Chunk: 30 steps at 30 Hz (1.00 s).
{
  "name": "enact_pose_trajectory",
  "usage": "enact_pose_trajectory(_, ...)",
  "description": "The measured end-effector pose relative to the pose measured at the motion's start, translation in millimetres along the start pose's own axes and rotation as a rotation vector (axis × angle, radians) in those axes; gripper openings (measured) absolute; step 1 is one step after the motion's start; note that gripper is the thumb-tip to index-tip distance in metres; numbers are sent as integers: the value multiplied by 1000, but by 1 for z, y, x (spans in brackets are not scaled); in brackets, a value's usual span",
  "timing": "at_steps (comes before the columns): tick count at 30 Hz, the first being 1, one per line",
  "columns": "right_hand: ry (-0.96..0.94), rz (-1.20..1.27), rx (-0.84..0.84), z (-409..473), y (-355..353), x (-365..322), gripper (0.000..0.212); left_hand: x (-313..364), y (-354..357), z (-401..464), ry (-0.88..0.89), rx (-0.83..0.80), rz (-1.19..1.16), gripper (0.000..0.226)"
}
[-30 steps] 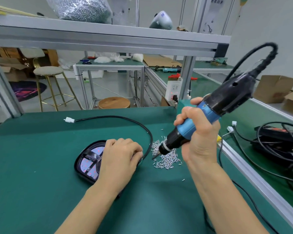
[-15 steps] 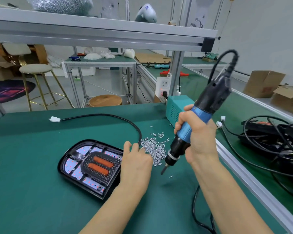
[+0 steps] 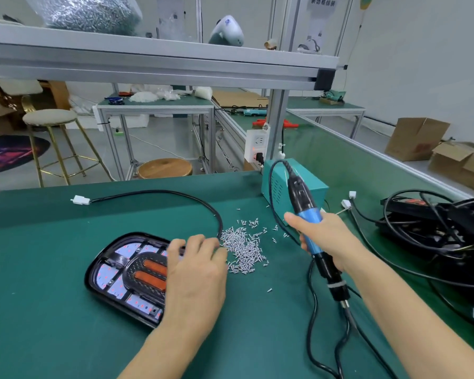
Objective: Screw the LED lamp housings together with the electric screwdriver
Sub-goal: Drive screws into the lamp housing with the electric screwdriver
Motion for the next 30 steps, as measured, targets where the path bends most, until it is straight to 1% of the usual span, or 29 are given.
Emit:
enact_pose_trajectory(1,21,-36,-1,2,-3,4,38,-7,-7,-4,8,77,-11,6)
enact_pose_trajectory(4,65,-108,-26,3,-12,16,41,-33,-27,-18,-54,194,-37,23)
enact_pose_trajectory(7,101,-173,-21,1,-21,31,47,-61,-41,-32,-162,240,-39,27)
enact_pose_trajectory(9,122,-283,28,1,-26,39,52,-79,-43,-38,-263,237,-46,30)
enact_pose_trajectory(11,107,-472,104,0,-27,45,56,-94,-42,-44,-394,196,-79,32)
enact_pose_trajectory(14,53,-829,164,-2,-20,48,61,-109,-37,-51,-595,121,-137,27)
enact_pose_trajectory(18,-22,-1290,287,0,-13,43,65,-122,-23,-60,-781,19,-180,25)
enact_pose_trajectory(19,-26,-1316,302,1,-12,42,64,-124,-19,-62,-831,-6,-207,29)
enact_pose_trajectory(21,4,-1234,286,2,-13,43,61,-128,-15,-65,-912,-53,-280,45)
enact_pose_trajectory(23,45,-1159,248,3,-11,46,61,-129,-12,-66,-954,-97,-331,57)
enact_pose_trajectory(26,-1,-1098,247,1,-7,51,63,-127,-9,-69,-982,-119,-400,65)
enact_pose_trajectory(28,-46,-1055,257,-2,-5,49,75,-126,-9,-70,-1014,-114,-460,68)
enact_pose_trajectory(30,-48,-1129,260,-3,-2,45,78,-126,-9,-71,-1034,-108,-502,71)
Point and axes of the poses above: each hand's wrist, its own z-axis towards the middle knuckle, its own y-axis out of the palm, x = y × z, the point moved 2 cm from there along z, towards the middle knuckle, and after that the axes turned 2 degrees about z, right-handed, at the moved point
